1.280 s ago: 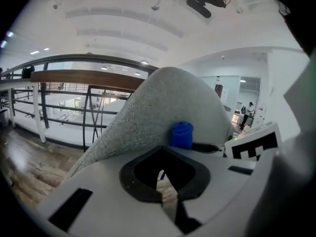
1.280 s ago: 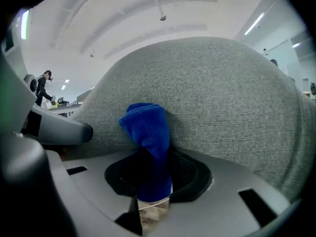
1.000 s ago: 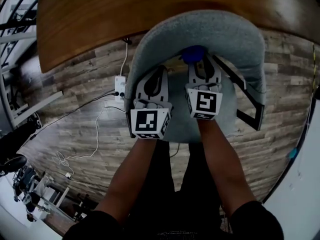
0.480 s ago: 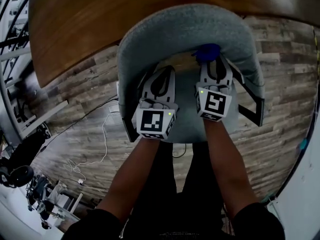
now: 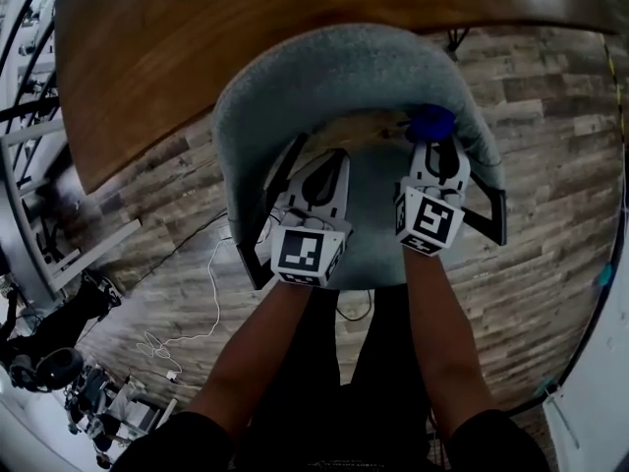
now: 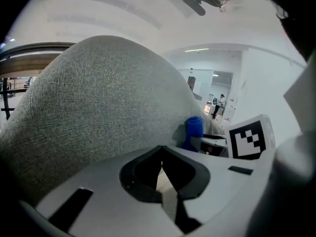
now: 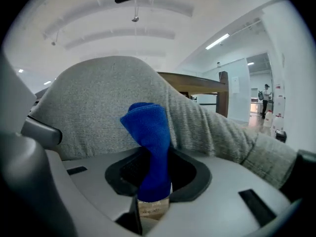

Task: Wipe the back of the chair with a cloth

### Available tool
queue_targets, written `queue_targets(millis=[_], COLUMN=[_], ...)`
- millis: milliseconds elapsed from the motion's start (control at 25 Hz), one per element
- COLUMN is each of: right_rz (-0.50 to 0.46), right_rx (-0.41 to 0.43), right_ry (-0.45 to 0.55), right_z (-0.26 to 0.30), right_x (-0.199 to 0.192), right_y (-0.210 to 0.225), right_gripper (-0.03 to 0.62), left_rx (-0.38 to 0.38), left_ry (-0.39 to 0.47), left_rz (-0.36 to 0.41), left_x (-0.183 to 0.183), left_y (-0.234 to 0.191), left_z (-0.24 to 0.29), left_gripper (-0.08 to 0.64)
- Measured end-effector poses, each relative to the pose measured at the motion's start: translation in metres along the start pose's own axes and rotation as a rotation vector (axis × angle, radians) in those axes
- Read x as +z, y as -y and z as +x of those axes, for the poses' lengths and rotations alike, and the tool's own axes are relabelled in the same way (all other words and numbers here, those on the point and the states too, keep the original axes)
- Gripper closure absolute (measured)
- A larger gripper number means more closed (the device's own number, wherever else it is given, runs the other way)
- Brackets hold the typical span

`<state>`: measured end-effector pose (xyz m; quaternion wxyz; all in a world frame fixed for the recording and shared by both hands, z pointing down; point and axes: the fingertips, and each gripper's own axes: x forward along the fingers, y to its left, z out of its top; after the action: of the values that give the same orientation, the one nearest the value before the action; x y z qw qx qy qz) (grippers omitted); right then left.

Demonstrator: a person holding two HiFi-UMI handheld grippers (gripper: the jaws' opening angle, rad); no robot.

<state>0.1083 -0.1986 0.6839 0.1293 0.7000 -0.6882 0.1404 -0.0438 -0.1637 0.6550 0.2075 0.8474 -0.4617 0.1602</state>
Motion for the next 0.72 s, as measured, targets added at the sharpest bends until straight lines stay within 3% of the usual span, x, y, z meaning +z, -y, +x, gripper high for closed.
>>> queue_targets(millis=[560, 720], right_rz=[0.059, -0.005], right_rx=[-0.168, -0.162], right_ry=[0.010, 0.033], right_z=[-0.041, -0.056], right_x=[0.000, 0.018], right_y=[0.052, 0.052], right_gripper=[0.483, 0.483], left_rx=[-0.077, -0.109], left_ry=[0.022, 0.017], left_rz=[0.046, 0.068], left_x=[0.016, 0.020], left_y=[0.035, 0.048], left_z=[0.003, -0.007], left_gripper=[0.554, 0.554])
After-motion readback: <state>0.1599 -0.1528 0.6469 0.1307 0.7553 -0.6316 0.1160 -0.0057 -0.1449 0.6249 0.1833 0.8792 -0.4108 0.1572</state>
